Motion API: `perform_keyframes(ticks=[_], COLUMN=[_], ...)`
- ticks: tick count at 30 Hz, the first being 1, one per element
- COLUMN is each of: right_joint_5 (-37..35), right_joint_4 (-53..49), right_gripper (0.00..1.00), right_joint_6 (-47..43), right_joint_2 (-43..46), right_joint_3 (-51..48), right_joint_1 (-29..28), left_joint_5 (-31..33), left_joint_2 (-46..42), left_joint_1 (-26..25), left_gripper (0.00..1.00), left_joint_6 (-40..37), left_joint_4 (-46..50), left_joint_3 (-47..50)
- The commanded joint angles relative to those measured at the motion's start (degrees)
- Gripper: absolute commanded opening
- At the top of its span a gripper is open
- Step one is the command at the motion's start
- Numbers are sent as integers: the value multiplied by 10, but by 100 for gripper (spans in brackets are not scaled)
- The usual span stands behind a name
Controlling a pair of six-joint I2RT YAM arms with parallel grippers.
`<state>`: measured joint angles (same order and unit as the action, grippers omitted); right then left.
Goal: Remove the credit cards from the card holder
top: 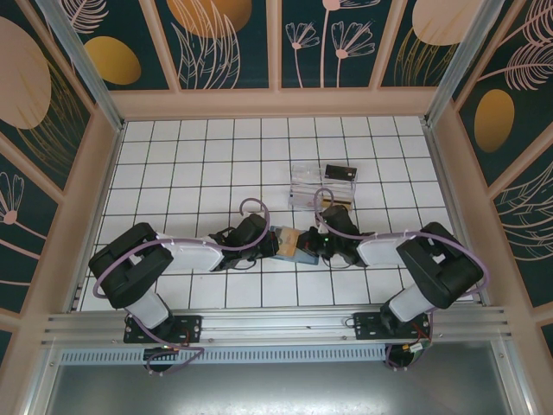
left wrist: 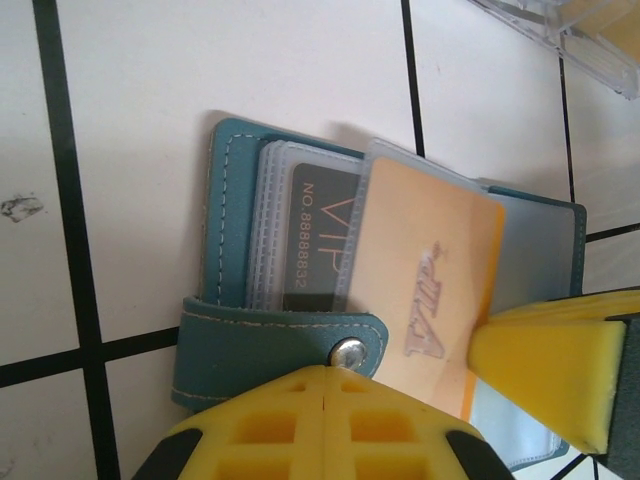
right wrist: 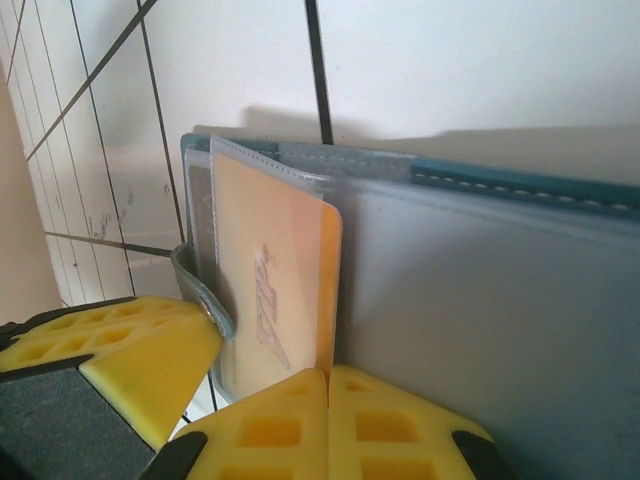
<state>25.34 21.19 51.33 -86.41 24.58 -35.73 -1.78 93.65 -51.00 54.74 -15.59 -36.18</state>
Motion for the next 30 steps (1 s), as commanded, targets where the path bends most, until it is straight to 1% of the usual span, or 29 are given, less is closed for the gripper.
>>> perform_keyframes(ticks=[1, 8, 10, 11, 13, 14, 20, 24, 30], right_joint_5=[-10, -4, -4, -1, 6, 8, 18, 25, 30], right_joint_4=[-25, -32, -30, -28, -22, -21, -10, -7, -9], right_gripper=[6, 6, 6, 7, 7, 7, 8, 8, 8], right_joint_6=[-10, -16, -17, -18, -20, -21, -30, -38, -45], right_joint_2=[19, 36, 42, 43, 40, 37, 8, -11, -21], right_joint_3=[-21, -34, -39, -40, -35, -31, -5, 10, 20], right_joint_1=[13, 24, 27, 28, 27, 27, 19, 16, 15], left_joint_5=[19, 23, 18, 13, 8, 5, -16, -26, -26], left_joint_2=[17, 15, 13, 11, 2, -2, -37, -44, -18], left_joint_1=[-1, -1, -1, -1, -1, -1, -1, -1, -1], left_gripper=[3, 3, 5, 9, 28, 34, 36, 30, 28], left_joint_6=[8, 6, 1, -1, -5, -9, -32, -46, -59], left_joint_4=[50, 53, 50, 45, 38, 37, 30, 29, 32], left_joint_3=[0, -2, -3, -3, -5, -7, -25, -36, -59])
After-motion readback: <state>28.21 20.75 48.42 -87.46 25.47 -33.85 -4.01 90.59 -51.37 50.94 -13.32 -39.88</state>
